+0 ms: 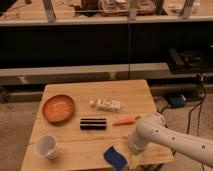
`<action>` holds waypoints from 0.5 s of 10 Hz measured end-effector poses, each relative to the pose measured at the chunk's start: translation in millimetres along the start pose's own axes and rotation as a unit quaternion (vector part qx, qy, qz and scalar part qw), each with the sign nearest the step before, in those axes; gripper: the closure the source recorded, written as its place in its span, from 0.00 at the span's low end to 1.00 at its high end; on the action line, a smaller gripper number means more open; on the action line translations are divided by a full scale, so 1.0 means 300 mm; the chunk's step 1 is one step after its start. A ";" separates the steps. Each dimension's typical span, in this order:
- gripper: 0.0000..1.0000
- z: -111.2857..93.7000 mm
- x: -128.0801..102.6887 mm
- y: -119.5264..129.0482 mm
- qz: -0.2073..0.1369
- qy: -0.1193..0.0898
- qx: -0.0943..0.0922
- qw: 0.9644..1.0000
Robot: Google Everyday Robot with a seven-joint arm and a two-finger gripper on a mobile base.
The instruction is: Place the white sponge in the ceramic bowl
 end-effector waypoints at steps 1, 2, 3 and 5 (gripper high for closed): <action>0.20 0.033 0.008 0.010 0.052 -0.003 0.017 0.999; 0.20 0.058 0.010 0.021 0.123 -0.004 0.039 0.992; 0.20 0.064 -0.002 0.024 0.153 0.001 0.056 0.987; 0.20 0.044 -0.045 0.041 0.171 0.028 0.103 0.979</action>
